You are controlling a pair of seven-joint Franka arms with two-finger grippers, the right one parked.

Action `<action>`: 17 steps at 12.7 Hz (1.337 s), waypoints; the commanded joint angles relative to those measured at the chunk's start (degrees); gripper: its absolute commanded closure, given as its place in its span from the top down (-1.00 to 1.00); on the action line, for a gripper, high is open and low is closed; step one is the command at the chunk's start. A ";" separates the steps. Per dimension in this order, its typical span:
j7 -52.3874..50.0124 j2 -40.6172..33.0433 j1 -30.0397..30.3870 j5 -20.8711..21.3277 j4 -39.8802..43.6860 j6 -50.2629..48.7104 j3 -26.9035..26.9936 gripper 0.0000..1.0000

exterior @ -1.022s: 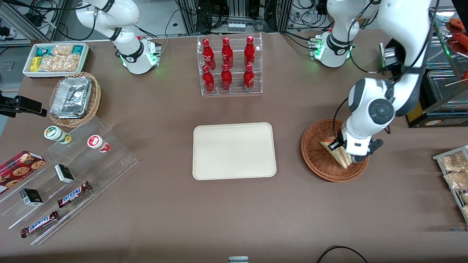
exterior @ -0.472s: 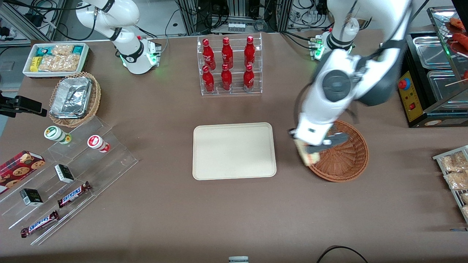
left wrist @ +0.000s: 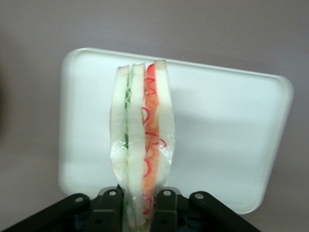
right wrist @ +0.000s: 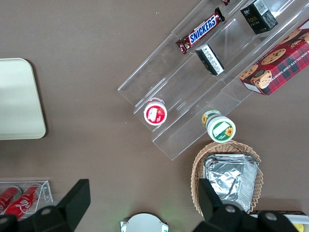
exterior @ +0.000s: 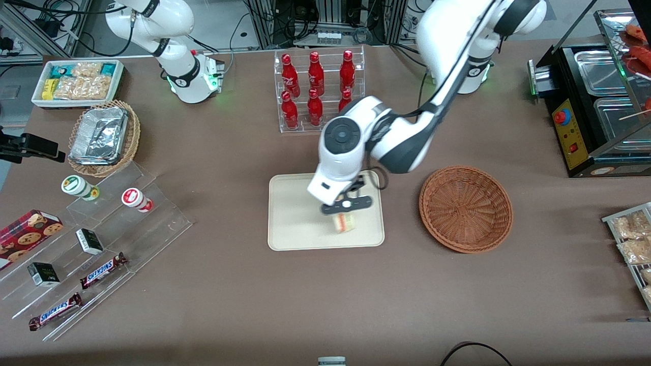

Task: Place sandwich from basket to tray
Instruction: 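Lift the sandwich and carry it with the left gripper to the cream tray, then lower the sandwich onto the tray and open the left gripper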

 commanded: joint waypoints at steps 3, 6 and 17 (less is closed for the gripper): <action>6.22 6.92 -3.56 1.07 2.92 5.91 0.67 -1.00; 5.70 9.12 -4.44 3.61 1.70 5.83 0.76 -1.00; 3.32 0.89 -3.57 3.19 -0.25 -0.05 1.11 1.00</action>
